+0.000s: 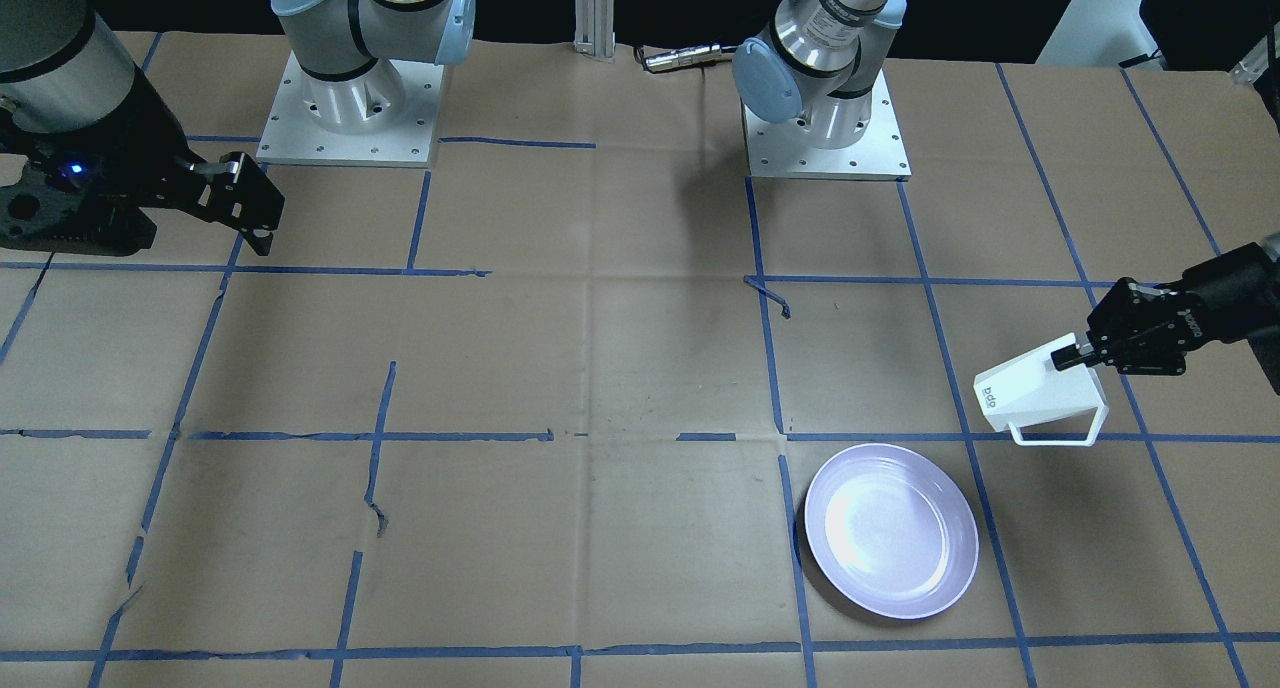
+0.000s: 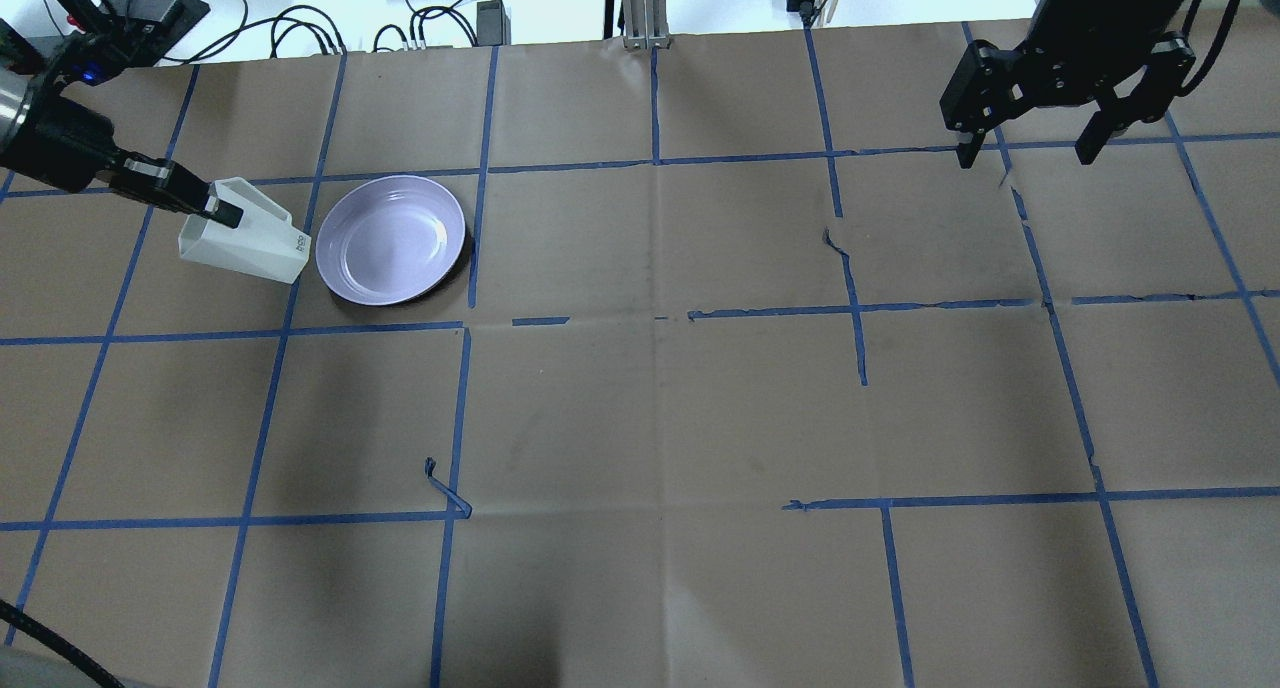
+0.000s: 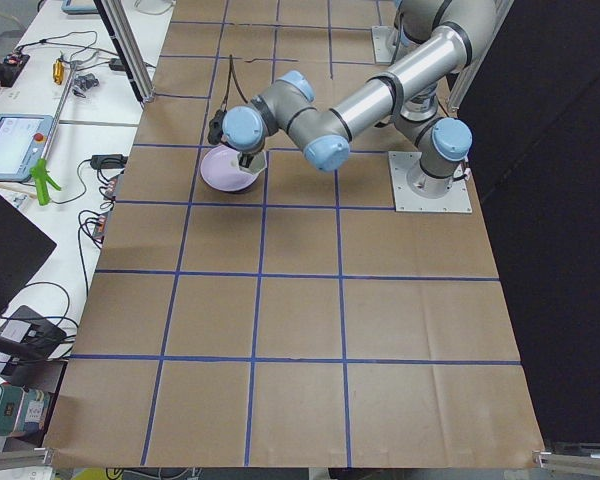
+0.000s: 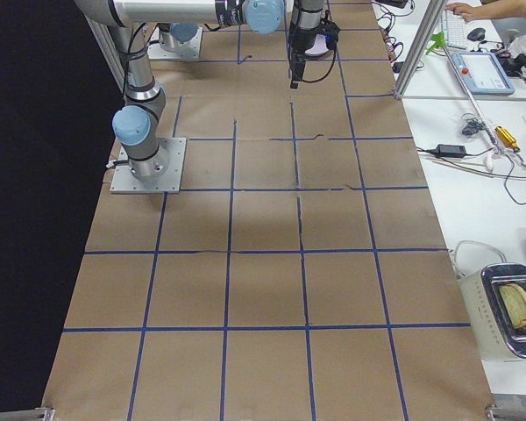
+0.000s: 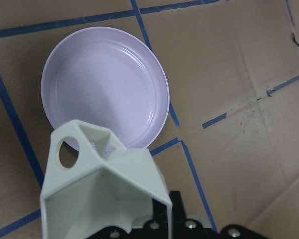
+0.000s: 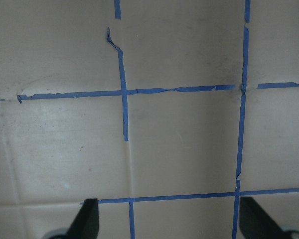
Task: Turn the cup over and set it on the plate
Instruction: 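Lift the mug with the left gripper and carry it over the plate, then turn the mug upright and lower it onto the lavender plate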
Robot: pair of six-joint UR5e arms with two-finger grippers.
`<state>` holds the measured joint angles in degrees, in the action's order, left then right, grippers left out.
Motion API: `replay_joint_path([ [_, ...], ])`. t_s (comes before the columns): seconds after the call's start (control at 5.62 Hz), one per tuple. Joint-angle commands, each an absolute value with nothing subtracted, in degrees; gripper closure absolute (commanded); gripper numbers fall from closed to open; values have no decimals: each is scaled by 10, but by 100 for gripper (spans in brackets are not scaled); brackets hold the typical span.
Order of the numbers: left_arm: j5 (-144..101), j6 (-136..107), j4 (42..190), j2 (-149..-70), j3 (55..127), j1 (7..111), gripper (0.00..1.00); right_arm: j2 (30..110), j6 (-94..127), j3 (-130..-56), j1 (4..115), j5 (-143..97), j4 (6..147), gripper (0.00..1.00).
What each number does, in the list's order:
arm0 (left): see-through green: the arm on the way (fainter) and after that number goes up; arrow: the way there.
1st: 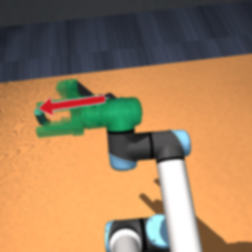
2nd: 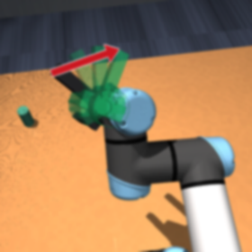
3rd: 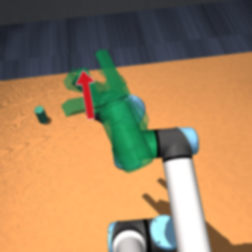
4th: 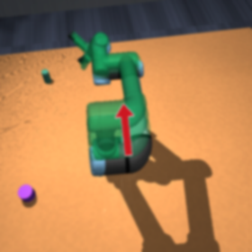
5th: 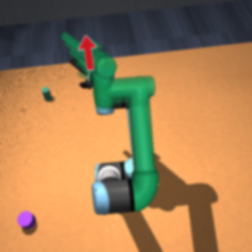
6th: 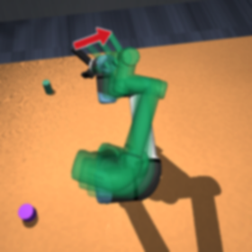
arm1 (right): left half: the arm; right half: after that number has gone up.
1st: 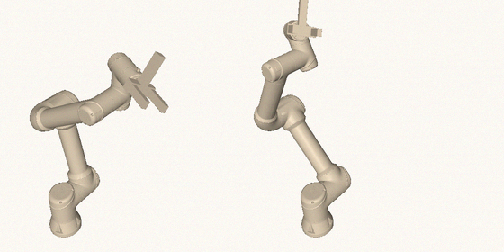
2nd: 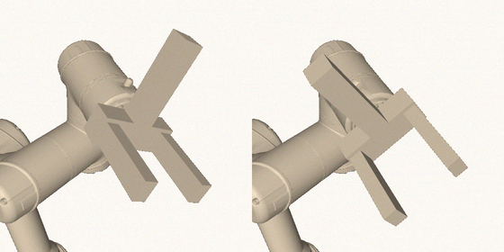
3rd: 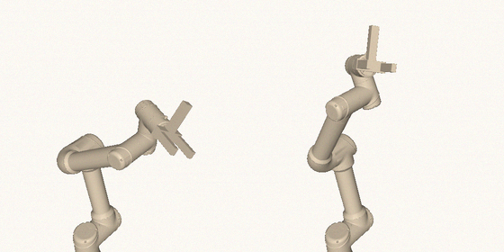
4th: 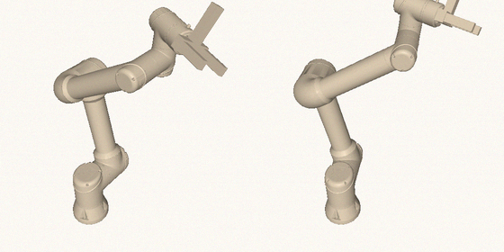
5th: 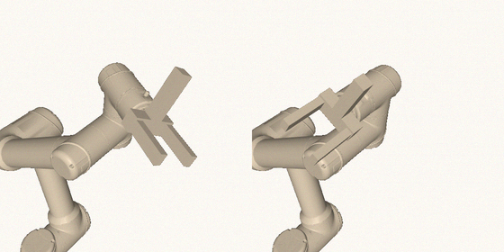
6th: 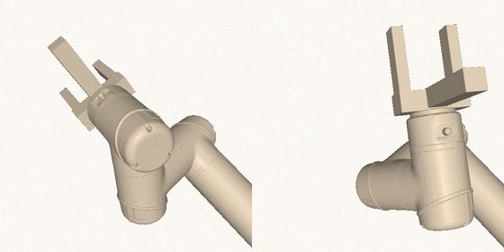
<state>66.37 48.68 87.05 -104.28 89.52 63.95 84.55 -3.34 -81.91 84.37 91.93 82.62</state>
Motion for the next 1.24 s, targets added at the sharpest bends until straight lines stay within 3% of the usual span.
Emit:
replay_joint_path([
  [0.0, 788, 370, 720, -1061, 910, 764, 100, 846, -33, -819, 844, 919, 826, 0],
  [0.36, 890, 330, 651, -1092, 913, 847, 100, 846, -33, -819, 844, 919, 826, 0],
  [1.07, 935, 322, 576, -1153, 930, 853, 100, 846, -33, -819, 844, 919, 826, 0],
])
